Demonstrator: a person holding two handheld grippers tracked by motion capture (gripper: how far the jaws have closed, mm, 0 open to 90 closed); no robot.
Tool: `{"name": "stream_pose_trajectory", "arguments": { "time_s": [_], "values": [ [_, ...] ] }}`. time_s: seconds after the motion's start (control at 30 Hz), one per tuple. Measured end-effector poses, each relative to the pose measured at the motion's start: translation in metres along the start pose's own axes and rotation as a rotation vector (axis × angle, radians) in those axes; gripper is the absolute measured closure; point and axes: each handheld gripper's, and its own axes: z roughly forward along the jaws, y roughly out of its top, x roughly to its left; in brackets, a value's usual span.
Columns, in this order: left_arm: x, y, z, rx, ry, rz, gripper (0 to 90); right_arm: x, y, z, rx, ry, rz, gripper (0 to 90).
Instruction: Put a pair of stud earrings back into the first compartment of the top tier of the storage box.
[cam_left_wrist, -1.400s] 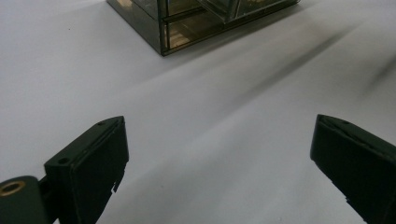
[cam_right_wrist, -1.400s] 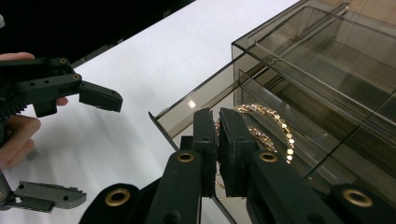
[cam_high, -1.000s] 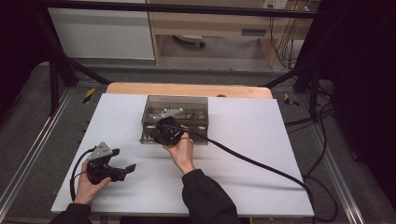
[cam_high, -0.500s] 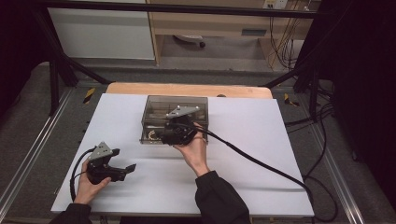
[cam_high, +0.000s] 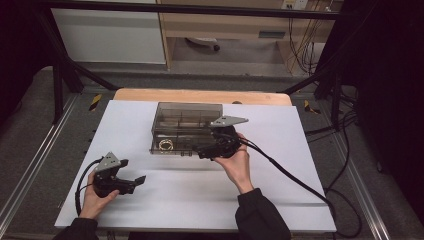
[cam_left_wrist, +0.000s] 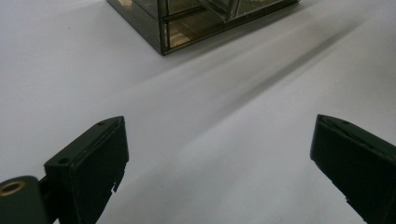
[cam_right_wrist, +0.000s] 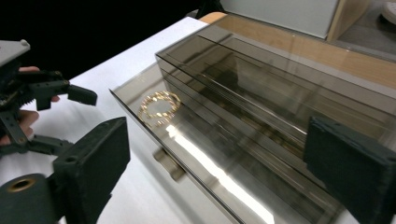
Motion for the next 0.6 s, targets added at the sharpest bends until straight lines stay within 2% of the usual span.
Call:
{"name": "stream_pose_trajectory", "arguments": {
  "time_s": [0.27,0.6],
  "values": [
    [0.000,0.000,0.000,0.001,0.000,0.001,3.9,-0.018,-0.018,-0.026,-0.028,-0.012,0.014,2.0],
    [-0.001,0.000,0.001,0.006,-0.001,0.004,3.9,-0.039,-0.042,-0.056,-0.060,-0.024,0.028,0.6]
  ]
}}
